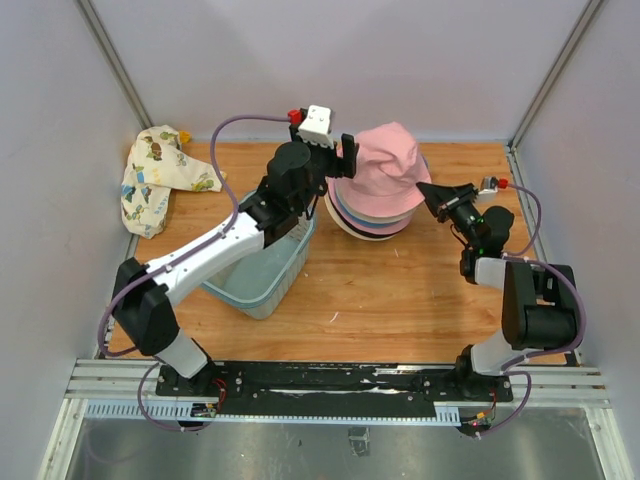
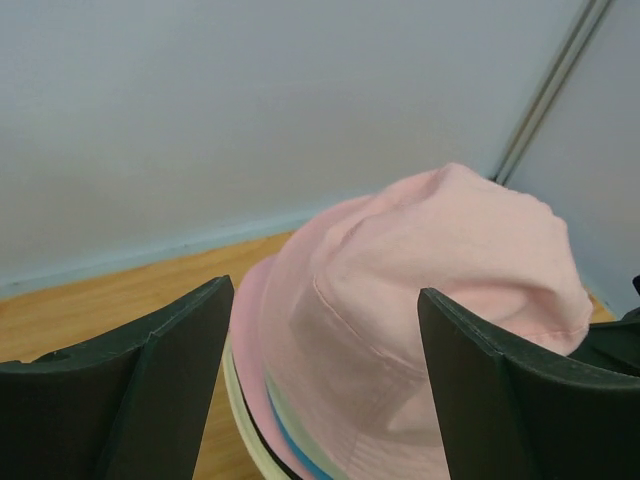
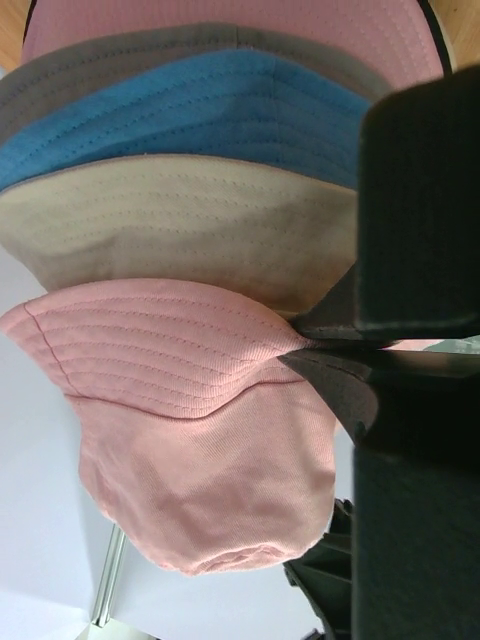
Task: Stack the hats
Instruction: Stack the hat on the hat.
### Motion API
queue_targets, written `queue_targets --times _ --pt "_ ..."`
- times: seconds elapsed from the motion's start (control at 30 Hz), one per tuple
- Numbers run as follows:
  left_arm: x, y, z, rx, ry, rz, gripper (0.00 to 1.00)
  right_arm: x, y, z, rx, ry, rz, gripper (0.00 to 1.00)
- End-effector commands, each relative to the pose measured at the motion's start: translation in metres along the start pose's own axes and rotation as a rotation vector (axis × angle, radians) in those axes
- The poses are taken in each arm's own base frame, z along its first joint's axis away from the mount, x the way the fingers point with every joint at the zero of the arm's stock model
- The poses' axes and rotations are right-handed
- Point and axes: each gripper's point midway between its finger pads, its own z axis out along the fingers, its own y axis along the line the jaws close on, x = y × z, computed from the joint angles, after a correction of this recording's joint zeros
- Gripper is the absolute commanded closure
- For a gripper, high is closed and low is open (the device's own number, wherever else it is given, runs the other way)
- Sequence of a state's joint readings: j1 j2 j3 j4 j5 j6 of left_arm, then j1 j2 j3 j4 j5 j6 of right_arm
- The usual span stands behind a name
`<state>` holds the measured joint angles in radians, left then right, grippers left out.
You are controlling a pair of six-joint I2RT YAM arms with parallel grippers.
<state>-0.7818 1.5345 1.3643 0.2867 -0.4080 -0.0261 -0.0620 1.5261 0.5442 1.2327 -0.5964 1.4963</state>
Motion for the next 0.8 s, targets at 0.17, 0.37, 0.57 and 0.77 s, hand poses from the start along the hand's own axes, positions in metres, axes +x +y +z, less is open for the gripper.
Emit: queue_targets --times 0.17,0.37,0.57,0.77 --pt "0.024 0.014 0.045 0.097 0.123 -0.267 0.19 0.000 -0.035 -0.001 0.038 0.042 0.005 0.98" --pt "0.028 0.023 0.064 0.122 0.143 -0.348 0.18 -0.001 -0.040 0.001 0.044 0.057 -0.012 0.88" --pt "0.055 0.029 0.078 0.139 0.240 -0.422 0.18 -0.006 -0.020 0.001 0.008 0.053 -0.054 0.65" --pt "0.082 0.039 0.095 0.179 0.365 -0.561 0.19 -0.012 0.001 0.001 -0.031 0.057 -0.101 0.51"
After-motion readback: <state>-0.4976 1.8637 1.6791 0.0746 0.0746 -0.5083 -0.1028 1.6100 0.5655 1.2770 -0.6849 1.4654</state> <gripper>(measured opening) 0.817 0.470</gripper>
